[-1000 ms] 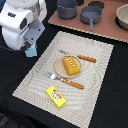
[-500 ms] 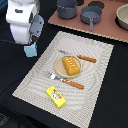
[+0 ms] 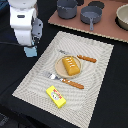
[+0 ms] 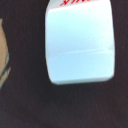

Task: Place the bread, butter, and milk from the table onto the serving area.

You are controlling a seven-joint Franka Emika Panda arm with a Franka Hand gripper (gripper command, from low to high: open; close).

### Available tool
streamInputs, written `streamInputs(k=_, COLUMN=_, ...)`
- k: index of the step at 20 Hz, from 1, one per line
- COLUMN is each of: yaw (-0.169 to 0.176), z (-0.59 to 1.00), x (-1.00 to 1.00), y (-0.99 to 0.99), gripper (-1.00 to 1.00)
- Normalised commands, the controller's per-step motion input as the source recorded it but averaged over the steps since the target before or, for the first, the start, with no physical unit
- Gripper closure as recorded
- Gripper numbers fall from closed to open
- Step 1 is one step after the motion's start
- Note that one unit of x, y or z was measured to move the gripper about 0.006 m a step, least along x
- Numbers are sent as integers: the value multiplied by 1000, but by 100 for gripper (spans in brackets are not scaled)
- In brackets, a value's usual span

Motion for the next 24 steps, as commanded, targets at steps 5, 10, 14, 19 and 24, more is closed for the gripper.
streamInputs(k=5, yaw=39, z=-454, x=-371, y=-34, gripper=-100)
streamInputs(k=10, yaw=36, z=-399, x=-393, y=-58, gripper=100)
streamInputs(k=14, yaw=37, z=-356, x=-420, y=-36, gripper=100)
streamInputs(k=19, yaw=35, z=-209, x=-338, y=-29, gripper=100)
streamInputs(k=24, yaw=8, z=571, x=367, y=311, gripper=100)
